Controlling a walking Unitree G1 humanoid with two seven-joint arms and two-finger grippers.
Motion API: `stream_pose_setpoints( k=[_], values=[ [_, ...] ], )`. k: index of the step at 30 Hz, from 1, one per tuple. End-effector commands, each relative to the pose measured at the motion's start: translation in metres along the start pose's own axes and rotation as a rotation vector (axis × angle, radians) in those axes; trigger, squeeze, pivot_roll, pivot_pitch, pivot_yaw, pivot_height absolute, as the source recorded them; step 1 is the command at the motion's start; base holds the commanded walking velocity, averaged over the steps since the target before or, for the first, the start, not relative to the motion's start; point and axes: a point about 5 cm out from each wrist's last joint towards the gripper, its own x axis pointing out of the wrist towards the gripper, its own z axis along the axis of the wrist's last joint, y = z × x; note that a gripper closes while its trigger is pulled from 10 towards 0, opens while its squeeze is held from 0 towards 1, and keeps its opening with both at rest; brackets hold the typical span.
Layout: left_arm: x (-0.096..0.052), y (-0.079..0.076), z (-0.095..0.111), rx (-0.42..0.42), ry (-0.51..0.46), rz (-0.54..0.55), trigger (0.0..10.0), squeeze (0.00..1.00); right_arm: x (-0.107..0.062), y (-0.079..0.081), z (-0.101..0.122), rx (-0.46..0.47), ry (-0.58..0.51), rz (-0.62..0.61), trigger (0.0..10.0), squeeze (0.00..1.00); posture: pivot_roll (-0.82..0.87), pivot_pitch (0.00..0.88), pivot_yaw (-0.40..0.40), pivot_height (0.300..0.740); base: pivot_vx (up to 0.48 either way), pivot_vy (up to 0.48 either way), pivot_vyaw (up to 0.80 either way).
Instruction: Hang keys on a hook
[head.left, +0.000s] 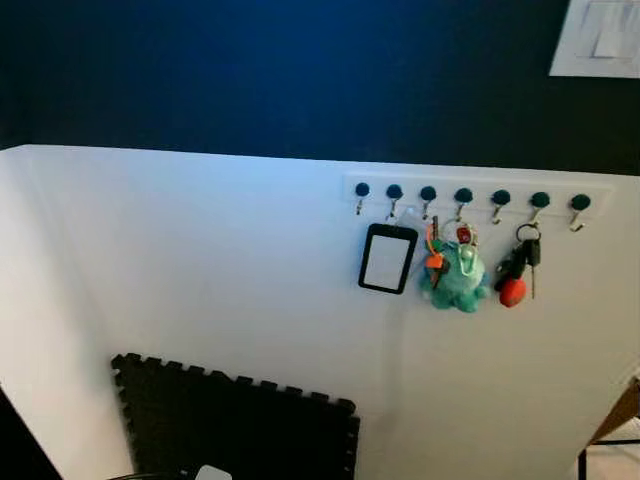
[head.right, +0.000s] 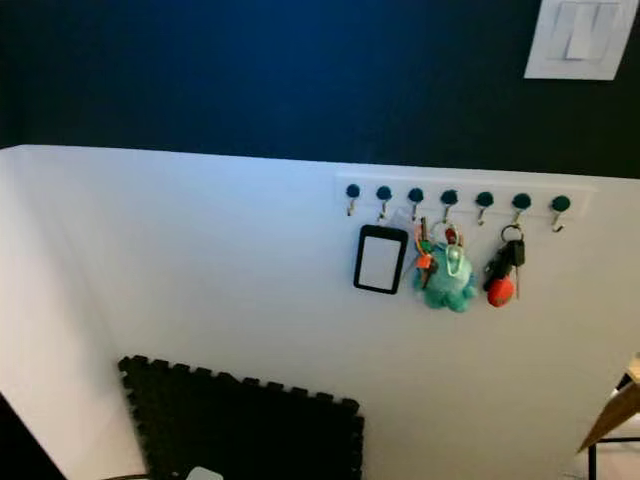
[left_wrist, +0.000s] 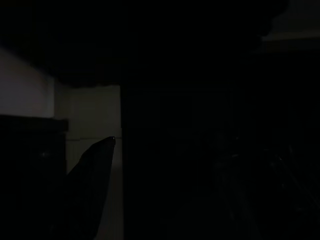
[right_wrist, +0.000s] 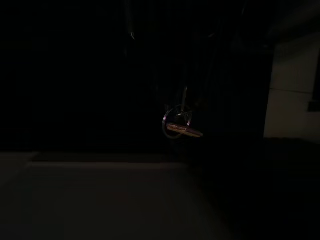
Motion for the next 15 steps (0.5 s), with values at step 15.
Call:
stream_pose_setpoints(
  k=[15],
  values=[
    [0.0008,-0.0039,-0.0004,0.007,0.015,-0.014,10.0,0.00,-0.0011,-0.0002,-0.0043,-0.005,0.017,0.000,10.0,0.00,0.06,0.017,0.018,0.740,0.000,-0.181,0.00]
  ],
)
